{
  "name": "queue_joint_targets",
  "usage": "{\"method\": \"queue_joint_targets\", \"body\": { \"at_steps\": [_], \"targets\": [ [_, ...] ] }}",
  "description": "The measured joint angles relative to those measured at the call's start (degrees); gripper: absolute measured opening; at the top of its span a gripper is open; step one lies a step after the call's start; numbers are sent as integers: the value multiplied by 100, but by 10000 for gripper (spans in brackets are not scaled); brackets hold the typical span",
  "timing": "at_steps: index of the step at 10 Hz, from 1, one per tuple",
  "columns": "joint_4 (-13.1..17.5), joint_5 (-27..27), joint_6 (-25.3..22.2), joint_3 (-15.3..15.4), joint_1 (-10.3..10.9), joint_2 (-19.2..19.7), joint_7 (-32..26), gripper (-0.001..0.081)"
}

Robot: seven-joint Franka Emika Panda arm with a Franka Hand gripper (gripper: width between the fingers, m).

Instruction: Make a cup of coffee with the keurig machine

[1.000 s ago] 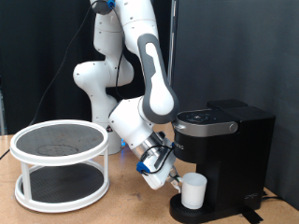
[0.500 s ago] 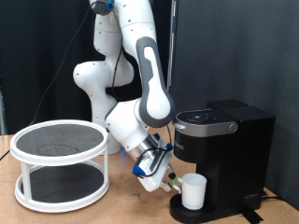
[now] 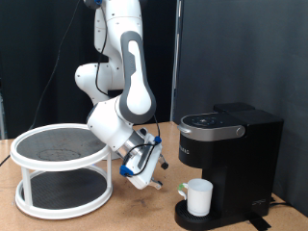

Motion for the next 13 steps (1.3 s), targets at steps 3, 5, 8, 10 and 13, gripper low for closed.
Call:
{"method": "queue_joint_targets", "body": {
  "at_steps": [3,5,8,10,13],
  "targets": [
    [-201,-680,-808,-16,-33,-330,167,734],
    [-410,-1125,-1152,-36,-67,-753,442,734],
    [-690,-1315,-1500,-64,-122,-1442,696,734],
    [-817,-1315,-1529,-84,-133,-1899,877,734],
    [-911,-1530,-1939,-188,-206,-2532,1564,734]
  ]
}}
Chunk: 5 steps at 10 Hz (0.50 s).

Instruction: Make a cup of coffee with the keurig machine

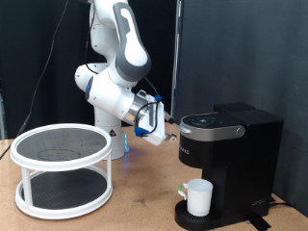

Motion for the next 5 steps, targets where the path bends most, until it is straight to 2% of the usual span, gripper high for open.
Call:
{"method": "queue_joint_targets", "body": {
  "at_steps": [2,5],
  "targets": [
    [6,-124,-102,15,1,15,-21,734],
    [38,-196,-1214,1,8,-311,-104,734]
  ]
}}
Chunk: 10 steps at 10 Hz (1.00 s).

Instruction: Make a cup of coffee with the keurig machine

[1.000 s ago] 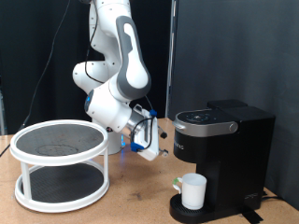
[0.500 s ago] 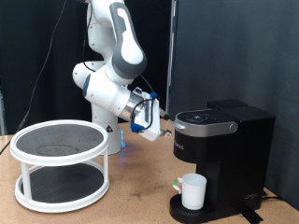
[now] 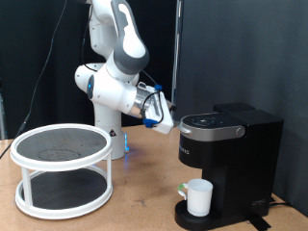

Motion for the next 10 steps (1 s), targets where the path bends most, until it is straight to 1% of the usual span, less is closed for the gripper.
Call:
{"method": "queue_joint_targets", "body": {
  "at_steps": [2,4,5,7,8,9,10],
  "targets": [
    [40,36,-513,-2,1,-329,-11,734],
    [77,254,-738,-2,1,-690,107,734],
    [102,396,-797,2,1,-878,186,734],
    [141,884,-792,17,2,-1246,196,734],
    [99,1001,-756,21,2,-1431,193,734],
    [98,958,-759,21,2,-1410,203,734],
    [160,878,-733,57,1,-1398,197,734]
  ]
}}
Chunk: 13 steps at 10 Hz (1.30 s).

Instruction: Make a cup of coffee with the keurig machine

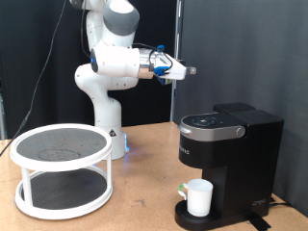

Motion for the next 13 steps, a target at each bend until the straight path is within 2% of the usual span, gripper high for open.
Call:
{"method": "queue_joint_targets", "body": {
  "at_steps": [2,4,6,7,8,9,11,13],
  "targets": [
    [404,-640,631,422,-15,-26,377,734],
    [844,-1634,1468,1022,-95,-46,1039,734],
    [1366,-3081,1579,1440,-257,37,1667,734],
    [1639,-3646,1505,1590,-382,259,1871,734],
    [1606,-3376,1522,1577,-376,253,1790,734],
    [1564,-3370,1788,1625,-381,252,1756,734],
    [1652,-4425,2137,1984,-462,260,1783,734],
    [2014,-5446,2100,2276,-518,384,1784,734]
  ]
}}
